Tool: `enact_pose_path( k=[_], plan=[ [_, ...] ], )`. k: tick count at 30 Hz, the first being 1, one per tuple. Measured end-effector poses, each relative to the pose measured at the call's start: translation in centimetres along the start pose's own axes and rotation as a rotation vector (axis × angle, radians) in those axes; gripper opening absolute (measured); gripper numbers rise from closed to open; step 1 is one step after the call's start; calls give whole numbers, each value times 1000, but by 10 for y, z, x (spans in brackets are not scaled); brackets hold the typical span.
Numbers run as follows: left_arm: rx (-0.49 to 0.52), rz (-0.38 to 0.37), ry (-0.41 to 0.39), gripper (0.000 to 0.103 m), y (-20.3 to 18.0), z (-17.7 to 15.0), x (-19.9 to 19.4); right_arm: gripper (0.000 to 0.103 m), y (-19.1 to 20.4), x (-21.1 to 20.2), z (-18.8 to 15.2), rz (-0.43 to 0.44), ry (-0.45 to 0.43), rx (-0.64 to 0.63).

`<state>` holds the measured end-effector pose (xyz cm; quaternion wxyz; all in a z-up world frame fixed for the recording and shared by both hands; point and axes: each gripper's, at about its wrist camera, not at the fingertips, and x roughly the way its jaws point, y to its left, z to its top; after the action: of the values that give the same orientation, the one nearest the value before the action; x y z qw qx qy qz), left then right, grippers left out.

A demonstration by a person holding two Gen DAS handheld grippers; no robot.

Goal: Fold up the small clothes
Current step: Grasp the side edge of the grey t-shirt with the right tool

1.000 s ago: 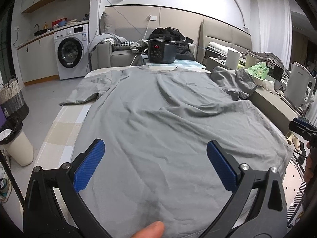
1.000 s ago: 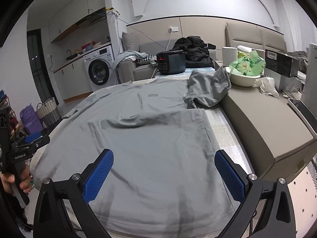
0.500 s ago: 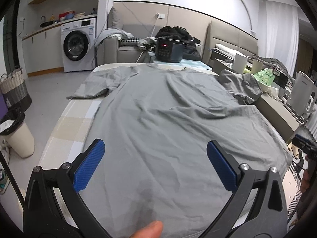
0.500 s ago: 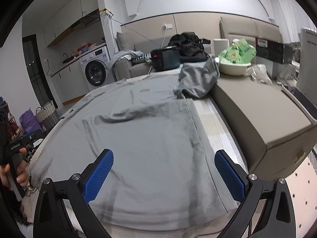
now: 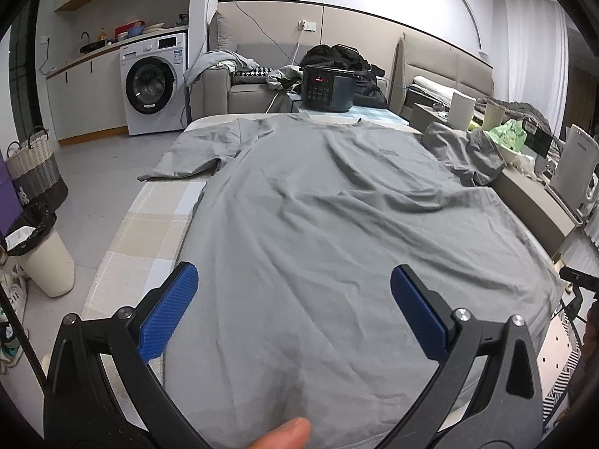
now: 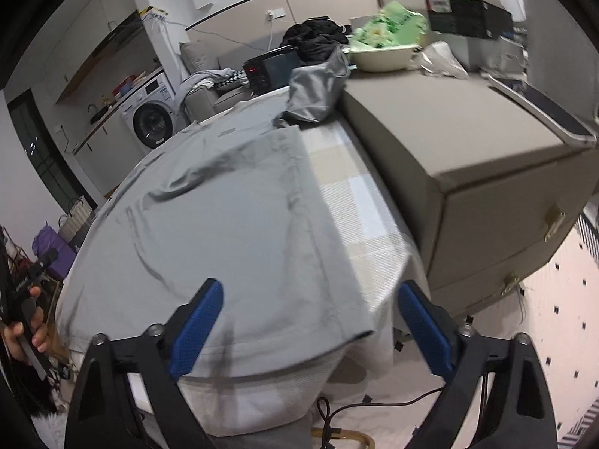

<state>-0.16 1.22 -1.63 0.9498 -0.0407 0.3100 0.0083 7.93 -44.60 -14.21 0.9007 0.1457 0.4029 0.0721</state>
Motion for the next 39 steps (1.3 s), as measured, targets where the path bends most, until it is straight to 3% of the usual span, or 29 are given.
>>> enact_pose_path(
  k=[10,15,19,30,36,39],
  plan=[
    [68,-4,-8,102,-23,-4,-2,53,-18,-2,-7,82,22,97],
    [74,-15,5,102,-29,-6,1,43,-24,-3,-9,127,13,145],
    [85,-16,11,102,-32,-7,4,6,-27,0,-10,82,23,167],
    [78,13,10,102,-22,-4,4,5,-4,-22,-38,34,186,14],
    [152,34,33,102,-18,-8,4,5,-6,-28,-37,44,180,13],
    [130,47,61,102,6,-11,1,5,-9,-30,-35,81,167,32]
  ],
)
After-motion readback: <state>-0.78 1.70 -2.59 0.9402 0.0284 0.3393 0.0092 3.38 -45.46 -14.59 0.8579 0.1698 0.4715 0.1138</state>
